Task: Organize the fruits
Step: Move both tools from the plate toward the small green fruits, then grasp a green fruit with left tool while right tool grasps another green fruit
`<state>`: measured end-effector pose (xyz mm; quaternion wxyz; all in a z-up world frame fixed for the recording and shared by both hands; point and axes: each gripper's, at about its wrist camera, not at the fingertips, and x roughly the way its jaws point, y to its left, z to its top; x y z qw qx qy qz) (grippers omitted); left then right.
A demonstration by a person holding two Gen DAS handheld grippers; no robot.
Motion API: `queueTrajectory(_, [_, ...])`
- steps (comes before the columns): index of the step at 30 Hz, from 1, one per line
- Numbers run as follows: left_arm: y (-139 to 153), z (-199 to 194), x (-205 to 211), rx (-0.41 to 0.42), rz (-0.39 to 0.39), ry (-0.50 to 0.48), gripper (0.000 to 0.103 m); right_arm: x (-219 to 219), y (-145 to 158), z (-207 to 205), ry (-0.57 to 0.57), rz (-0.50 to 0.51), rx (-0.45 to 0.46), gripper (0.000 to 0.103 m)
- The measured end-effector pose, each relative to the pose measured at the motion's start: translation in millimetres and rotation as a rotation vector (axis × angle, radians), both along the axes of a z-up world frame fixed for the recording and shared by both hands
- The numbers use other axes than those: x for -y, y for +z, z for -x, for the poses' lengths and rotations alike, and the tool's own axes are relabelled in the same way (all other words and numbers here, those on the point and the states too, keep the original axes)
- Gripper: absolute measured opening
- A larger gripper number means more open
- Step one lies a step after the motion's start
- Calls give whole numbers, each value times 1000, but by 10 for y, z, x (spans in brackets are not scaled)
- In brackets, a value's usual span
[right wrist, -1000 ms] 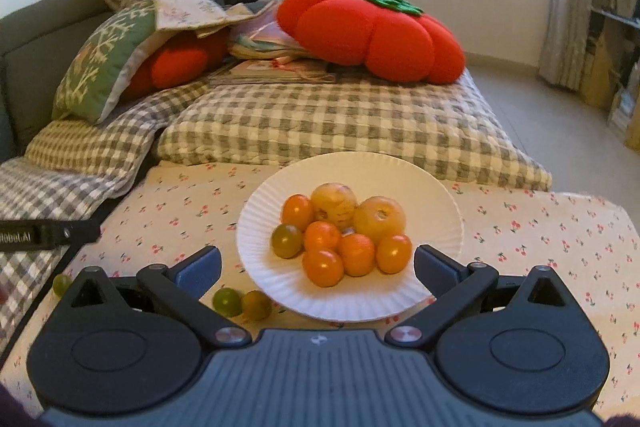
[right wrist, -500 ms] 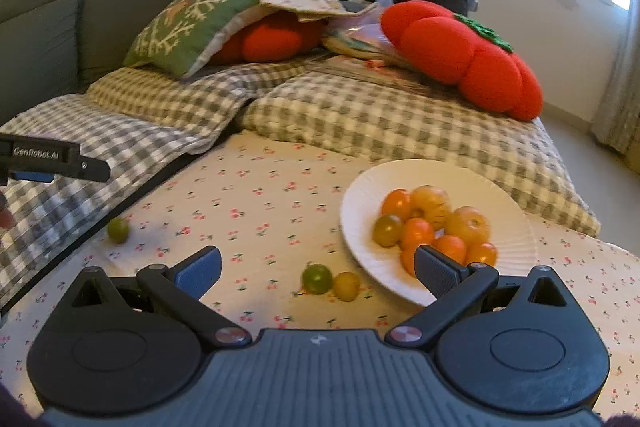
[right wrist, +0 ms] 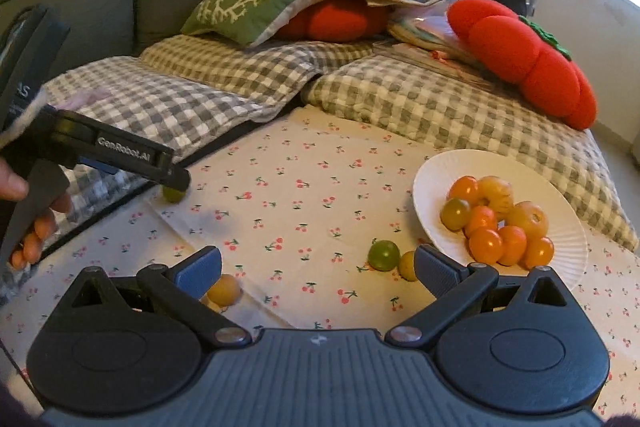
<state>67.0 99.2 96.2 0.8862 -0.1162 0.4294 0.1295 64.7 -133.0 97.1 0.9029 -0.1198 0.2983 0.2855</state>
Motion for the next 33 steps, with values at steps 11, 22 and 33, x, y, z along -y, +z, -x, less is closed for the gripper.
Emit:
queueTrajectory(11, [-214,-217,-155,-71,103,59,96,208,-165,-329,-58,-149,-92,86])
queueTrajectory(22, [-286,-326,-175,-55,88,57,91,67,-354,-435,-53,-43,-19,60])
queueTrajectory(33, [-421,-444,-180,-73,72,42,75,-72,-449,-542,11,18,-2,48])
